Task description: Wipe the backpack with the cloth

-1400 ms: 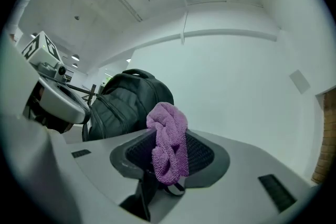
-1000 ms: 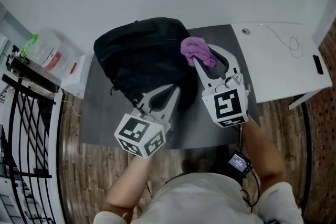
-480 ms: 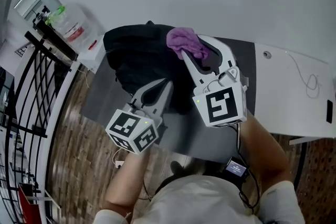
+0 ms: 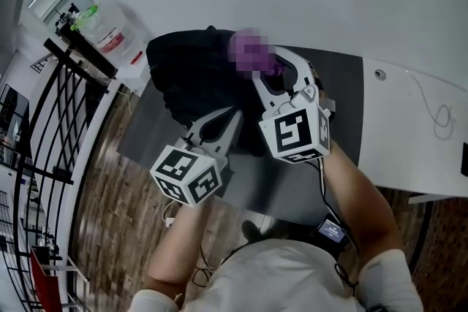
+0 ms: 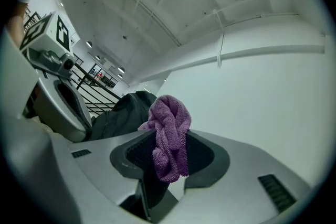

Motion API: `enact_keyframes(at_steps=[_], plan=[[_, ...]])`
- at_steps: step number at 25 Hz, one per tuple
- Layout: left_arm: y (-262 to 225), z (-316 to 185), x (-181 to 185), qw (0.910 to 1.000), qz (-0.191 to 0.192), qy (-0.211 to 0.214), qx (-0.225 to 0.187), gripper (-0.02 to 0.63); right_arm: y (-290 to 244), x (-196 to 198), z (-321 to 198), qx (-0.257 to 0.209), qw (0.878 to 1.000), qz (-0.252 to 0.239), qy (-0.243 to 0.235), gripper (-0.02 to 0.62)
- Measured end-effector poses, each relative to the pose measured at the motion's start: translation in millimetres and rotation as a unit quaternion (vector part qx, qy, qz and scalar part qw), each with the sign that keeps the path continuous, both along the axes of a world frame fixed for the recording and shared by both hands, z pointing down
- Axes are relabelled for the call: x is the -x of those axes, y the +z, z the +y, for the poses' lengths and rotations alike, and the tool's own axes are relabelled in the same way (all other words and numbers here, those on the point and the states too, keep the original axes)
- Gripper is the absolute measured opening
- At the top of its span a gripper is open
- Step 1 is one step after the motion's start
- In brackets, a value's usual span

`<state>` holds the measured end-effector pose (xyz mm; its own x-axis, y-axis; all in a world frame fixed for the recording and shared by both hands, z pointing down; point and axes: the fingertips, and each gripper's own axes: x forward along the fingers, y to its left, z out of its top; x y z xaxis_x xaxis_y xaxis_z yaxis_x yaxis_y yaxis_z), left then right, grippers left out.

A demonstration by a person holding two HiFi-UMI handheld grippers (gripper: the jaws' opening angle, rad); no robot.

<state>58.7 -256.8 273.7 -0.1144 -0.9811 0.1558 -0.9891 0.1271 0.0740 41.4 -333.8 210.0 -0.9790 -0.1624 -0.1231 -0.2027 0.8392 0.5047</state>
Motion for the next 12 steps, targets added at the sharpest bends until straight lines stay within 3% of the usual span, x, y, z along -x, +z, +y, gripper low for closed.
enact_keyframes(at_steps=[12], plan=[[27, -8, -14, 0.9995, 0.016, 0.012, 0.026, 0.006, 66, -4, -11, 0.017, 0.998, 0.061, 0.011, 0.155]])
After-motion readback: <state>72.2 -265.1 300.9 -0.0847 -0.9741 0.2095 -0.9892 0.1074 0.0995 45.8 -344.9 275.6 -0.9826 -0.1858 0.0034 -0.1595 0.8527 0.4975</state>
